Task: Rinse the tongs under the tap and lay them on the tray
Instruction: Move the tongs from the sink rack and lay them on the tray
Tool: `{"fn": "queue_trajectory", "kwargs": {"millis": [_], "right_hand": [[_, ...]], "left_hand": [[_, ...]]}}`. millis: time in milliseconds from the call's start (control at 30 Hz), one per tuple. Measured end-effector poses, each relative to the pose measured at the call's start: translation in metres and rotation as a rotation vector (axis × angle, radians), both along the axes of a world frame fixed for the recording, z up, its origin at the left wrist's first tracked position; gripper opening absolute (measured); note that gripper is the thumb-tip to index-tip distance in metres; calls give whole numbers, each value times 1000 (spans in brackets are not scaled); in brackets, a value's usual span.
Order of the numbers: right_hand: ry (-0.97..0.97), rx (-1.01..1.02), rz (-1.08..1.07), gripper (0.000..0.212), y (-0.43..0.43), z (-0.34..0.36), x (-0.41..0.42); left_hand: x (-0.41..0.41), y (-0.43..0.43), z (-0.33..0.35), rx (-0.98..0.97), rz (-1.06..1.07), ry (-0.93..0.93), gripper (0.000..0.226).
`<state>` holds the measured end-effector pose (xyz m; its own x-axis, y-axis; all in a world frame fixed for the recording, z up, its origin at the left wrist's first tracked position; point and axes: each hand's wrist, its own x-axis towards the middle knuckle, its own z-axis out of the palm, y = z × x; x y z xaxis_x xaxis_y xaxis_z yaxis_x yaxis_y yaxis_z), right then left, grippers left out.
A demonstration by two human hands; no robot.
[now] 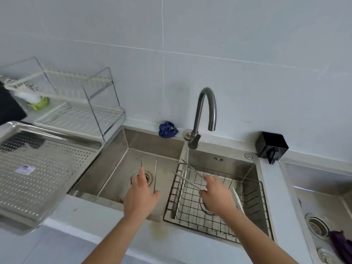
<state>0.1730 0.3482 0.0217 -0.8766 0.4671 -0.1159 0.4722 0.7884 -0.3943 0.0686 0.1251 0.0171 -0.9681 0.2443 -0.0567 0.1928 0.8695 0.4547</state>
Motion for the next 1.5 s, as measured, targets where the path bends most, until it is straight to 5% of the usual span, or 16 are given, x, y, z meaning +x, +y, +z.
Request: {"fn": "queue_trajectory", "kwargs": {"millis": [333,733,1133,1500], "right_hand": [[49,33,93,24,-149,40,-65],[51,-7,318,43,-275,51,-146],[57,-32,510,40,-337,27,-284],[-138,-58,588,16,-379,-13,-376]], "left_hand": [[-32,-187,32,-34,99,64,97],[-62,-321,43,-47,351,43,92],[-157,-368,17,-127,464,-14,93],[-227,-374,-23,-18,542,-213,93]]}}
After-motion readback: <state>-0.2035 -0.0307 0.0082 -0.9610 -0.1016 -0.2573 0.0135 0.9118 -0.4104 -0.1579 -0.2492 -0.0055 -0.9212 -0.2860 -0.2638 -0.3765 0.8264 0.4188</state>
